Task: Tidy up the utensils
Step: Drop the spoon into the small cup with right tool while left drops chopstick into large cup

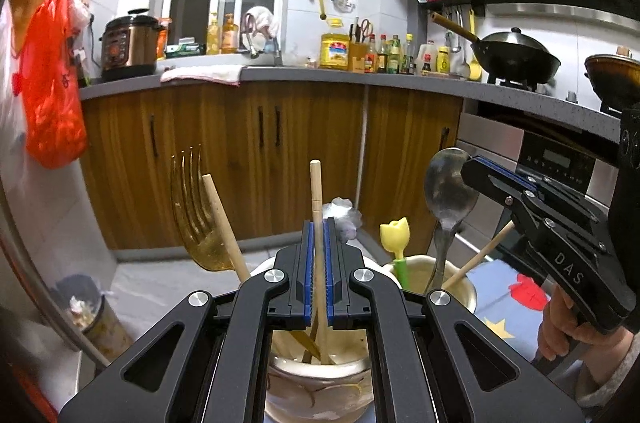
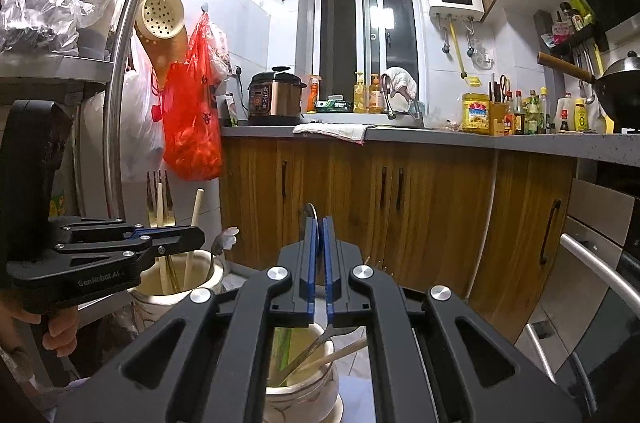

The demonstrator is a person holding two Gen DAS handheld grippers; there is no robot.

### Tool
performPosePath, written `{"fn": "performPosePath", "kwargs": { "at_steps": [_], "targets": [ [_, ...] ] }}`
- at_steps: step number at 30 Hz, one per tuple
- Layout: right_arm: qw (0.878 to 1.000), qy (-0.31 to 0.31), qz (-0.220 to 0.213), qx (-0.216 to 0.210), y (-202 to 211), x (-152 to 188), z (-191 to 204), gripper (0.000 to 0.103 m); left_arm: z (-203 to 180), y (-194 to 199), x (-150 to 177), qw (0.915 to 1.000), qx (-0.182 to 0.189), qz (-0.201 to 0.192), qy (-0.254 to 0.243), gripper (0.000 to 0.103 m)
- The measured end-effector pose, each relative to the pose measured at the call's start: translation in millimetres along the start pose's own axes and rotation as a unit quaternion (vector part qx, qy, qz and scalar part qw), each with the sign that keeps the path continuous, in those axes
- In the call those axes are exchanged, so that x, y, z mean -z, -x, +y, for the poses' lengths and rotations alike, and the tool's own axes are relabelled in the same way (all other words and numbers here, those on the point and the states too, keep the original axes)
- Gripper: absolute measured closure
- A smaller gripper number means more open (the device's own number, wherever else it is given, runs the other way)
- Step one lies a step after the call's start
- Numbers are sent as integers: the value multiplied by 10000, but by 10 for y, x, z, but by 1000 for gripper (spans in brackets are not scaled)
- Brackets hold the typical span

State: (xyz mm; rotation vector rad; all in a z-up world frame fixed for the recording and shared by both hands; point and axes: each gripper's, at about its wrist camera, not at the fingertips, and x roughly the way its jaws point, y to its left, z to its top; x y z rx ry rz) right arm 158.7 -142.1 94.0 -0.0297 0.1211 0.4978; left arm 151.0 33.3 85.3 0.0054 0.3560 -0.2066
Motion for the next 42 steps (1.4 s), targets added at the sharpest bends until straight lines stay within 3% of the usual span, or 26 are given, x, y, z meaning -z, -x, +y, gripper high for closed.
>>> {"fn": "performPosePath", "kwargs": {
  "at_steps": [10, 20, 23, 29, 34, 38, 42],
  "targets": [
    [9994, -47, 253, 229, -84, -15, 1, 99, -40, -99, 47, 9997, -96, 228, -71, 97],
    [9992, -245, 278, 138, -87, -24, -54, 96, 2, -94, 52, 9997, -108, 209, -35, 86],
    [9991, -266, 315, 139, -75, -28, -60, 86, -19, -90, 29, 9996, -171, 197, -97, 77],
    [9988, -309, 344, 183, 126, -219, -119, 62, -116, 46, -92, 9993, -219, 185, -251, 47],
    [9972, -581, 432, 165, 375, -374, -236, 36, -185, 295, -162, 9990, -249, 154, -350, 34],
    [9948, -854, 549, -30, 615, -439, -317, 33, -236, 468, -165, 9986, -274, 191, -407, 26],
    [9952, -811, 550, -33, 817, -438, -294, 28, -281, 629, -103, 9985, -244, 301, -392, 25]
  ]
}}
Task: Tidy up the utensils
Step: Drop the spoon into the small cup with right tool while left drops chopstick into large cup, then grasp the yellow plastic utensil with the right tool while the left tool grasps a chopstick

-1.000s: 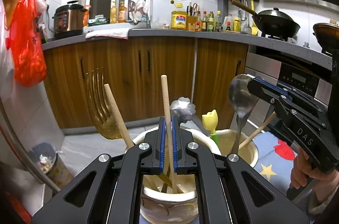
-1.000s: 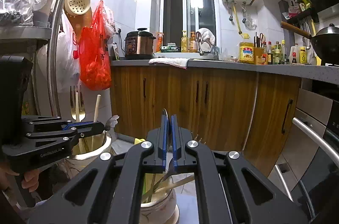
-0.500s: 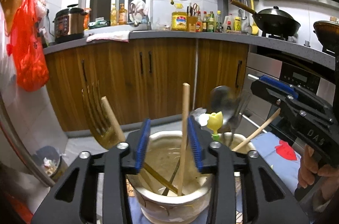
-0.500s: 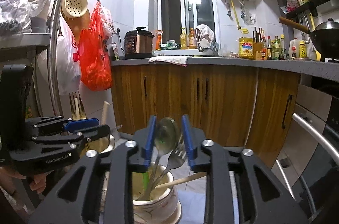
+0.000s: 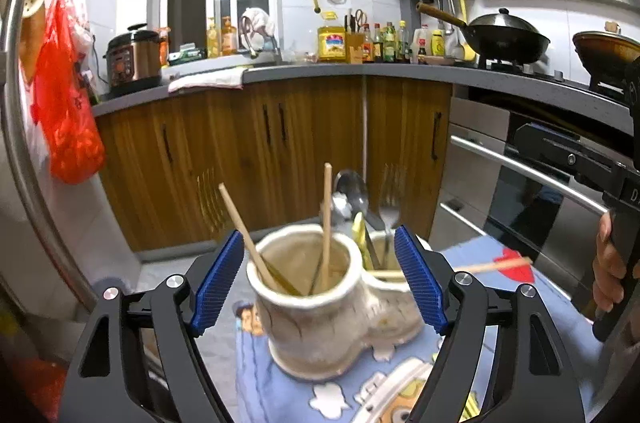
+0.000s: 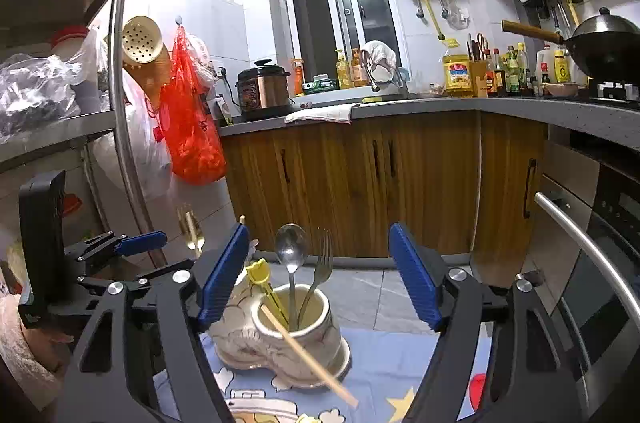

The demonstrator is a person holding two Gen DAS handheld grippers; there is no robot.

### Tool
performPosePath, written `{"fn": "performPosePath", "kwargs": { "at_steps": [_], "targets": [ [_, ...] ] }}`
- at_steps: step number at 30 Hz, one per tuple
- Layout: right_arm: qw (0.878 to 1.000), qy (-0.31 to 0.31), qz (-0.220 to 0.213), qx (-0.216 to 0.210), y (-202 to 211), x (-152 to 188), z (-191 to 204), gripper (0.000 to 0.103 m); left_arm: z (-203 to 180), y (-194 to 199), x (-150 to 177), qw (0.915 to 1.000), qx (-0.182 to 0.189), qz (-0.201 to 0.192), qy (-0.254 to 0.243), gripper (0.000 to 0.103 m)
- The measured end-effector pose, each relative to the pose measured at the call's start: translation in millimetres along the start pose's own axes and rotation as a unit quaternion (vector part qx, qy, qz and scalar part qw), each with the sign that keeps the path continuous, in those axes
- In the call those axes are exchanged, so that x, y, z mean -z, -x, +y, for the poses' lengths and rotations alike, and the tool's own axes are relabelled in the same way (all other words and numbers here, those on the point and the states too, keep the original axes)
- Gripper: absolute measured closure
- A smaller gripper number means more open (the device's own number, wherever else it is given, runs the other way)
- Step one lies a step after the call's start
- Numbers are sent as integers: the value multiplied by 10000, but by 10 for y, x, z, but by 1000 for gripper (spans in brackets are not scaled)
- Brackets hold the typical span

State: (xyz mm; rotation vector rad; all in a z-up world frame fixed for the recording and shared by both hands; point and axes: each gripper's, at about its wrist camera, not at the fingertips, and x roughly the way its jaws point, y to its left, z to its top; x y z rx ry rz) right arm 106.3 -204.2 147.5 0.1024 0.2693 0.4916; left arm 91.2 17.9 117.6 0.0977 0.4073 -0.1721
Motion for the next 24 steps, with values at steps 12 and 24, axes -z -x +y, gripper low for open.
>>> {"fn": "performPosePath", "kwargs": {
  "at_steps": [12, 24],
  "targets": [
    [9987, -235, 448, -85, 260, 283, -73, 27, 28, 247, 367, 9983, 46, 390, 440, 24],
    [9793, -379, 1980, -195, -133, 1087, -103, 29, -300, 79, 820, 9923, 526, 1072, 326, 24]
  ]
}}
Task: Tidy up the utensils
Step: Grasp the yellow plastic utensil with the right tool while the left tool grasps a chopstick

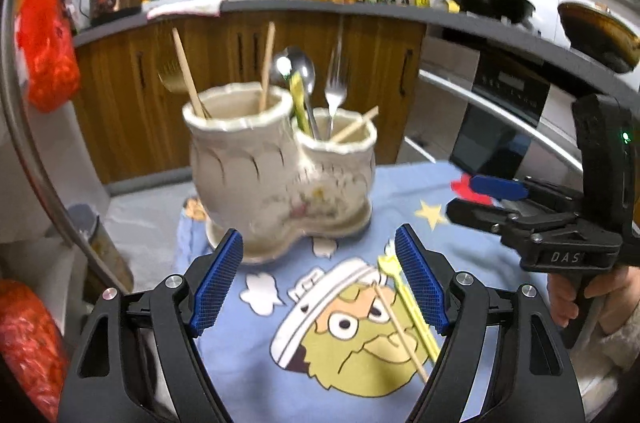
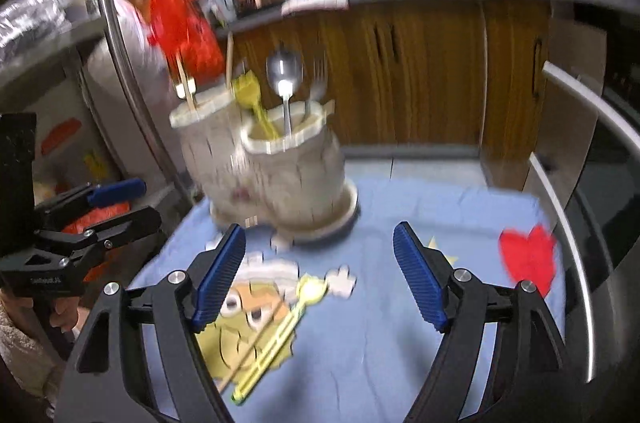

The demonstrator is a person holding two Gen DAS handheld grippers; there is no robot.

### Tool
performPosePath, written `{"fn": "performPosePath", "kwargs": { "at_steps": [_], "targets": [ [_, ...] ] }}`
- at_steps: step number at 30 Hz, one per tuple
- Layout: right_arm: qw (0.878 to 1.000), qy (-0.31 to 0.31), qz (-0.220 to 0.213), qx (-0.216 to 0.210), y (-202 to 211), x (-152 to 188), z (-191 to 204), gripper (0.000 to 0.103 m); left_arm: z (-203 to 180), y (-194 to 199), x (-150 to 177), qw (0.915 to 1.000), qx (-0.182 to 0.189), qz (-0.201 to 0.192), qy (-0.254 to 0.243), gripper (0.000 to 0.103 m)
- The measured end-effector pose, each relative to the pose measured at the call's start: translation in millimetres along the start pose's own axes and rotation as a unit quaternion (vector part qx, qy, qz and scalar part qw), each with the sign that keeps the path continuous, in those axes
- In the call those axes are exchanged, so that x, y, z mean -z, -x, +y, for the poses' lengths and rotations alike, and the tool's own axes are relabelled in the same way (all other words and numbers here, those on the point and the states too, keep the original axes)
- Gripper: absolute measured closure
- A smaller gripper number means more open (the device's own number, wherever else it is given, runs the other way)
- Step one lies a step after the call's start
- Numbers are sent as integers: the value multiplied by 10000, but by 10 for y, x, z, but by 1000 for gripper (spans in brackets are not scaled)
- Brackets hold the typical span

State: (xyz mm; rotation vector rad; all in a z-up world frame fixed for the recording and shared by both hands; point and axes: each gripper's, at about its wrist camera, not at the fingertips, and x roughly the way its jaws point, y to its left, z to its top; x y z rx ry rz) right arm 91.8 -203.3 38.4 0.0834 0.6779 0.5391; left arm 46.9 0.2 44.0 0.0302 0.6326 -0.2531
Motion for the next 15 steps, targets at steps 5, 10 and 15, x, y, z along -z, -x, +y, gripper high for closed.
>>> {"fn": "performPosePath", "kwargs": {
  "at_steps": [5, 10, 15],
  "targets": [
    [9967, -222, 771, -147, -336, 203, -38, 46, 56, -235, 166, 9989, 52, 448, 90, 24],
    [9906, -264, 1323, -223, -580, 336, 19, 66, 89, -315, 243, 9975, 154, 680, 119, 24],
    [9885, -124, 1491, -218, -676, 357, 132, 78, 99, -298, 245, 9971, 258, 707, 129, 24]
  ]
}}
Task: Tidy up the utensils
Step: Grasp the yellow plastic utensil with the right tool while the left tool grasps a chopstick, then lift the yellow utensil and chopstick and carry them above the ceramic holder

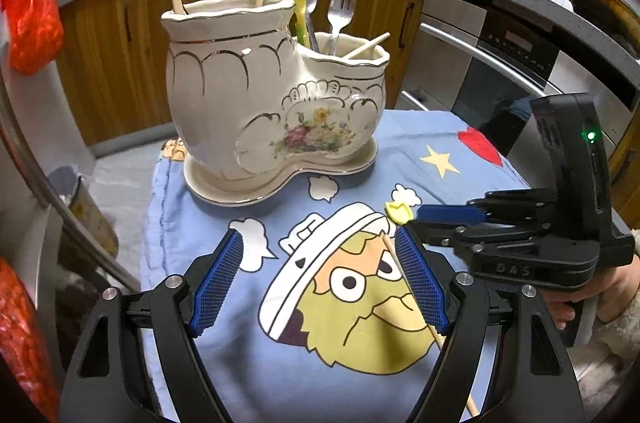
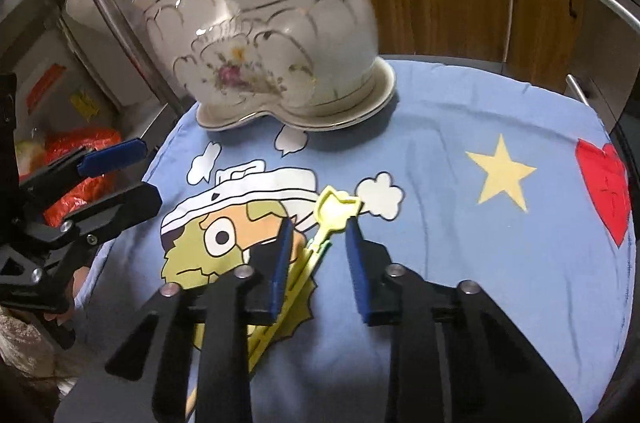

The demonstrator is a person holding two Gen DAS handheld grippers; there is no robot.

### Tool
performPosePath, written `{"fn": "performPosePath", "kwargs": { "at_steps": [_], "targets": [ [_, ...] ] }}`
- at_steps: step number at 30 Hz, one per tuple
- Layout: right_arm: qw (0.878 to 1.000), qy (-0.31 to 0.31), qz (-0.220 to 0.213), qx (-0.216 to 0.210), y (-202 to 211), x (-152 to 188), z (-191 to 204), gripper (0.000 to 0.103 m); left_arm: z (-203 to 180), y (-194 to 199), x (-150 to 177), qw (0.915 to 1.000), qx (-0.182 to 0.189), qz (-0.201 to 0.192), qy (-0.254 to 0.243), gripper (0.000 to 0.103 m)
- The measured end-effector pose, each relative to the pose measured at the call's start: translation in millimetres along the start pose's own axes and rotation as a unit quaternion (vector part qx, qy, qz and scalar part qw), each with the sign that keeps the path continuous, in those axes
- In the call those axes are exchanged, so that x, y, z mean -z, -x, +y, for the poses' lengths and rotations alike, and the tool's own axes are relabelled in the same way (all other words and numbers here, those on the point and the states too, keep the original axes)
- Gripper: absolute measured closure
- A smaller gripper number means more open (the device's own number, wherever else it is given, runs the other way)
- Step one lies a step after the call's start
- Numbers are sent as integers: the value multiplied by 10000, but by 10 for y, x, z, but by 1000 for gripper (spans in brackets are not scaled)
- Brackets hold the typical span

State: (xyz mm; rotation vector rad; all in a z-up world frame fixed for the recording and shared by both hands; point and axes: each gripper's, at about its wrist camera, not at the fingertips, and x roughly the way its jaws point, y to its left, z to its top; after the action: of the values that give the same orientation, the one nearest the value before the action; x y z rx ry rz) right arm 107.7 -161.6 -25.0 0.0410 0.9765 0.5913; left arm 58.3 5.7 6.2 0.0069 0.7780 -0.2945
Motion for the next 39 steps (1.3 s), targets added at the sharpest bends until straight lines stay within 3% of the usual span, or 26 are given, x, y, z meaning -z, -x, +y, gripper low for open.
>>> {"fn": "performPosePath", "kwargs": {
  "at_steps": [4, 11, 18, 22, 26, 32, 39],
  "targets": [
    [9996, 131, 103, 215, -80, 19, 86, 83, -19, 4, 0, 10000, 25, 7, -16, 24],
    [9947, 566, 133, 852, -107, 62, 254, 84, -91, -22, 2, 9999, -16, 54, -107, 24],
    [9928, 749, 146, 925, -88, 91, 268, 86, -131, -79, 41, 9996, -30, 145, -220, 24],
    [9970, 416, 145, 643, -66, 76, 124, 94, -164, -129, 56, 9994, 59, 245, -234, 25],
    [9990, 14, -9, 438, 61, 23, -66, 94, -285, -219, 114, 9978, 335, 474, -324, 38],
    [9989, -129, -246, 387, 169, -43, -139, 94, -527, -348, 214, 9926, 757, 815, -497, 67],
    [9986, -68, -354, 386, 247, -54, -106, 94, -707, -480, 279, 9916, 432, 1000, -702, 87]
  ]
}}
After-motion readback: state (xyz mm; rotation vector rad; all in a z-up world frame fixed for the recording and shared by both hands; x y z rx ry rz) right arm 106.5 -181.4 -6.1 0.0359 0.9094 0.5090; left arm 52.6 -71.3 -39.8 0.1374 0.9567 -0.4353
